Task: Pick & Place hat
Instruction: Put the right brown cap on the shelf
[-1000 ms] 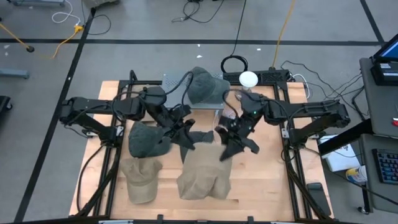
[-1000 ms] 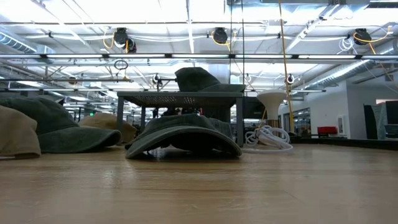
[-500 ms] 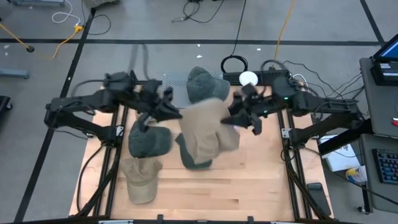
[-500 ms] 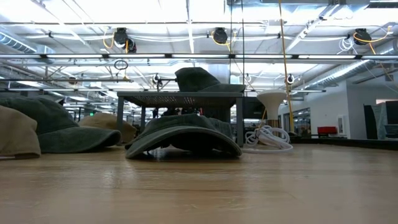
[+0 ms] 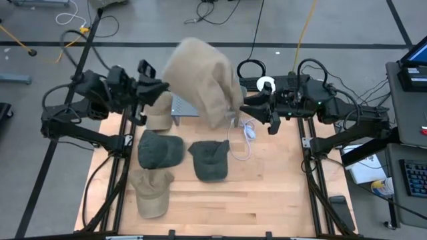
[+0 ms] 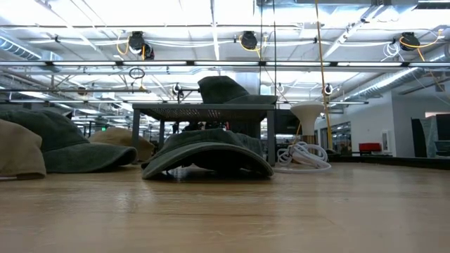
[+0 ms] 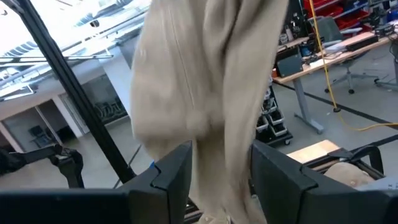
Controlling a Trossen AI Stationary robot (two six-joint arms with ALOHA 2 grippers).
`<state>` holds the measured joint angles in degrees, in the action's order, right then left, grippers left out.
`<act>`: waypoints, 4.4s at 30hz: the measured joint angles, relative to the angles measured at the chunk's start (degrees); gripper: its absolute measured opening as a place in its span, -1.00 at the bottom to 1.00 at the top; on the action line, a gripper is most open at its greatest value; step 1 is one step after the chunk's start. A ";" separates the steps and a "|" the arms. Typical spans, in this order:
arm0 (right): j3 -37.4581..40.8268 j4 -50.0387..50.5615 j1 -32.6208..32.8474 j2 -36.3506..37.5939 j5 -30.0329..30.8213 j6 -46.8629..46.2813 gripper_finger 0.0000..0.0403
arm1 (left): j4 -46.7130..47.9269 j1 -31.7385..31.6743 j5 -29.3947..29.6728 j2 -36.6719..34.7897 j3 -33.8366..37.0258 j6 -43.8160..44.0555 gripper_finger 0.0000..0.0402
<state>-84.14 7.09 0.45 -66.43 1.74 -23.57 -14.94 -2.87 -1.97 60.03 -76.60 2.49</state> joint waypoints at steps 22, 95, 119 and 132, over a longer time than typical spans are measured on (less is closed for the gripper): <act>0.07 -33.33 3.39 -13.05 2.91 0.31 -0.29 | -36.89 1.79 0.56 13.35 -0.04 -22.50 -0.95; 0.04 -31.47 8.73 -10.81 1.31 13.45 -0.97 | -8.92 9.92 0.49 13.90 -1.01 -4.44 -0.42; 0.00 20.59 9.05 -0.43 -28.14 -13.31 -0.98 | 20.06 12.55 2.15 7.16 -2.62 1.22 -0.39; 0.01 11.76 8.92 -13.32 -45.24 -15.44 -0.98 | 28.98 11.15 -4.54 12.44 -2.80 0.89 -0.39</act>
<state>-84.13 18.86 9.37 -79.75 -43.50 -39.01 14.04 8.28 -6.50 72.47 -79.40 3.38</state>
